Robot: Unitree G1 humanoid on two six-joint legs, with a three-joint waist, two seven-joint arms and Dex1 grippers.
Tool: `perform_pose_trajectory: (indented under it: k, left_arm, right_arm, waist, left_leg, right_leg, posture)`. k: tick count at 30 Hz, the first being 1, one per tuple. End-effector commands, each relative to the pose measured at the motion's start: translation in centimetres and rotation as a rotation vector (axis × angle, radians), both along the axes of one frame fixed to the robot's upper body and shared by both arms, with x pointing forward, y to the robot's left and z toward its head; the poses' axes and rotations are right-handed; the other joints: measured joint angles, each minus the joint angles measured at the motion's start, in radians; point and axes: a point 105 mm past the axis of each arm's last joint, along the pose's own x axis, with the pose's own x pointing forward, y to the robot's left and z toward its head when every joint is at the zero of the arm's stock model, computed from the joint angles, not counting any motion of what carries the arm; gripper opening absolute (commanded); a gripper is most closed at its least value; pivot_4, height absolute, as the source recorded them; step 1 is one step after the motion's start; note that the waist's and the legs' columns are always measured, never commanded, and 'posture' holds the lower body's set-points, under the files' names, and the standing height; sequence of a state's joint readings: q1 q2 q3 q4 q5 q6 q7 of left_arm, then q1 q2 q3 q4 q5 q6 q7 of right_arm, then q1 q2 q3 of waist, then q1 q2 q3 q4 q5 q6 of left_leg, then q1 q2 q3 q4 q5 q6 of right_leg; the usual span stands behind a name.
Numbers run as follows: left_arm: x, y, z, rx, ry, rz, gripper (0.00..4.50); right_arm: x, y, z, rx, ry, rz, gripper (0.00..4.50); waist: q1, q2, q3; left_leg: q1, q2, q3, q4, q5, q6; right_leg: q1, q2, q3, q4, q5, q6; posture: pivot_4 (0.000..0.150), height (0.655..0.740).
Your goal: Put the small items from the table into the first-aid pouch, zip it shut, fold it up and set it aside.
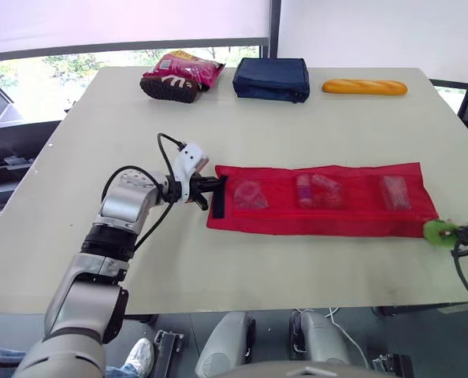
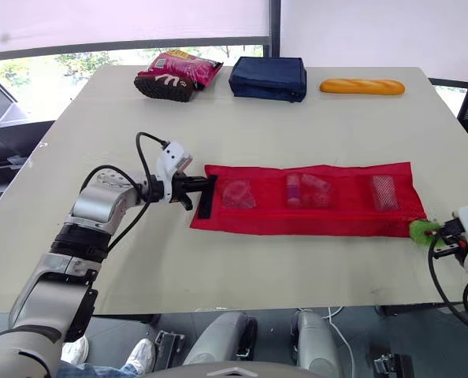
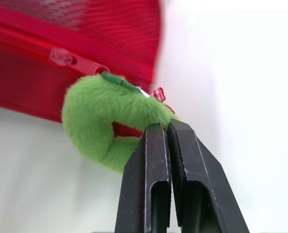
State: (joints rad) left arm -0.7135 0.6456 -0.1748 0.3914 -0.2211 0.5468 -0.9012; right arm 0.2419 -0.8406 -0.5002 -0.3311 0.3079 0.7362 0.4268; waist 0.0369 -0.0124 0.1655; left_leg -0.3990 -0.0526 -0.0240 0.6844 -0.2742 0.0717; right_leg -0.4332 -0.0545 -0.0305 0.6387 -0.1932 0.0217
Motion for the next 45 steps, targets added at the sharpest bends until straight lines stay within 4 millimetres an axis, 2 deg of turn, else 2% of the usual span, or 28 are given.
perform_pose_trajectory:
  k: [1, 6, 12, 18, 21, 24, 28, 29, 33, 36, 40, 41, 43, 45]
  left_arm:
    - [1.0, 2.1, 1.8, 0.049, -0.071, 0.054, 0.00]
    - [1.7, 3.2, 2.3, 0.068, -0.091, 0.088, 0.00]
    - [1.8, 3.2, 2.4, 0.065, -0.093, 0.083, 0.00]
    - [1.5, 3.3, 2.1, 0.069, -0.080, 0.074, 0.00]
    - [1.2, 3.1, 1.9, 0.067, -0.069, 0.057, 0.00]
    - [1.1, 3.3, 1.9, 0.076, -0.073, 0.060, 0.00]
    - [1.1, 4.2, 2.3, 0.086, -0.089, 0.081, 0.00]
    - [1.1, 4.3, 2.3, 0.084, -0.091, 0.086, 0.00]
    - [1.0, 5.5, 2.2, 0.098, -0.091, 0.107, 0.00]
    - [1.0, 6.7, 2.2, 0.135, -0.096, 0.125, 0.00]
    - [1.2, 7.2, 2.6, 0.150, -0.106, 0.118, 0.00]
    - [1.2, 7.2, 2.7, 0.146, -0.104, 0.116, 0.66]
    - [1.2, 7.2, 3.2, 0.152, -0.129, 0.099, 1.30]
    - [1.4, 7.4, 4.0, 0.161, -0.175, 0.084, 2.26]
  right_arm:
    - [-0.4, -2.5, 2.1, -0.079, -0.071, -0.107, 0.03]
    - [-0.5, -2.9, 2.2, -0.090, -0.078, -0.137, 0.03]
    - [-0.4, -2.8, 2.1, -0.092, -0.076, -0.134, 0.03]
    - [-0.2, -0.6, 1.9, -0.025, -0.056, -0.009, 0.03]
    - [-0.1, 0.7, 2.5, 0.056, -0.091, 0.047, 0.86]
    - [-0.9, 3.5, 3.1, 0.229, -0.114, 0.132, 2.22]
    - [-3.0, 7.0, 3.2, 0.424, -0.087, 0.225, 4.22]
    - [-3.3, 7.5, 3.2, 0.469, -0.095, 0.226, 4.45]
    - [-3.8, 9.8, 2.0, 0.552, -0.062, 0.251, 4.45]
    - [-3.1, 10.6, 1.4, 0.552, -0.088, 0.231, 4.45]
    - [-2.2, 11.1, 0.6, 0.562, -0.106, 0.203, 4.45]
    - [-2.1, 11.2, 0.3, 0.566, -0.106, 0.198, 4.50]
    - [-2.0, 11.3, -0.2, 0.551, -0.103, 0.195, 4.50]
    - [-1.9, 11.3, -0.4, 0.550, -0.112, 0.197, 4.50]
  waist:
    - [0.000, 0.000, 0.000]
    - [0.000, 0.000, 0.000]
    - [0.000, 0.000, 0.000]
    - [-0.001, 0.000, 0.000]
    - [-0.004, 0.000, 0.000]
    - [-0.004, 0.000, 0.000]
    - [-0.001, 0.000, 0.000]
    - [-0.002, 0.000, 0.000]
    - [-0.002, 0.000, 0.000]
    - [-0.007, 0.000, 0.000]
    - [-0.011, 0.000, 0.000]
    - [-0.011, 0.000, 0.000]
    - [-0.012, 0.000, 0.000]
    - [-0.012, 0.000, 0.000]
  left_leg:
    - [0.000, 0.000, 0.000, 0.000, 0.000, 0.000]
    - [0.000, 0.000, 0.000, 0.000, 0.000, 0.000]
    - [0.000, 0.000, 0.000, 0.000, 0.000, 0.000]
    - [0.000, 0.000, 0.000, 0.000, 0.000, 0.000]
    - [0.000, 0.000, 0.000, 0.000, 0.000, 0.000]
    - [0.000, 0.000, 0.000, 0.000, 0.000, 0.001]
    - [0.000, 0.000, -0.001, 0.000, -0.002, 0.004]
    - [0.000, 0.000, -0.001, 0.000, -0.002, 0.004]
    - [0.000, 0.000, -0.001, 0.000, -0.003, 0.004]
    - [0.000, 0.001, -0.001, 0.000, -0.003, 0.004]
    - [0.000, 0.000, -0.001, 0.000, -0.002, 0.004]
    - [0.000, 0.000, -0.001, 0.000, -0.002, 0.004]
    - [0.000, 0.000, -0.001, 0.000, -0.002, 0.003]
    - [0.000, 0.000, -0.001, 0.000, -0.002, 0.003]
  right_leg:
    - [0.000, 0.000, 0.000, 0.000, 0.000, 0.000]
    - [0.000, 0.000, 0.000, 0.000, 0.000, 0.000]
    - [0.000, 0.000, 0.000, 0.000, 0.000, 0.000]
    - [0.000, 0.000, 0.000, 0.000, 0.000, 0.000]
    - [0.000, 0.000, 0.000, 0.000, 0.000, 0.000]
    - [0.000, 0.000, 0.000, 0.000, 0.000, 0.000]
    - [0.000, 0.000, -0.001, 0.000, 0.000, 0.000]
    - [0.000, 0.000, -0.001, 0.000, 0.000, 0.000]
    - [0.000, -0.001, 0.000, 0.000, 0.000, 0.000]
    - [0.000, -0.001, 0.000, 0.000, 0.000, 0.000]
    - [-0.001, -0.001, 0.000, 0.001, 0.000, 0.000]
    - [-0.001, -0.001, 0.000, 0.001, 0.000, 0.000]
    - [-0.001, -0.001, -0.001, 0.001, 0.000, 0.000]
    - [-0.001, -0.001, -0.001, 0.001, 0.000, 0.000]
  posture:
    - [0.150, 0.7395]
    - [0.150, 0.7395]
    - [0.150, 0.7395]
    - [0.150, 0.7395]
    - [0.150, 0.7395]
    - [0.150, 0.7395]
    - [0.150, 0.7395]
    - [0.150, 0.7395]
    - [0.150, 0.7395]
    - [0.150, 0.7395]
    - [0.150, 0.7395]
    - [0.150, 0.7395]
    - [0.150, 0.7395]
    - [0.150, 0.7395]
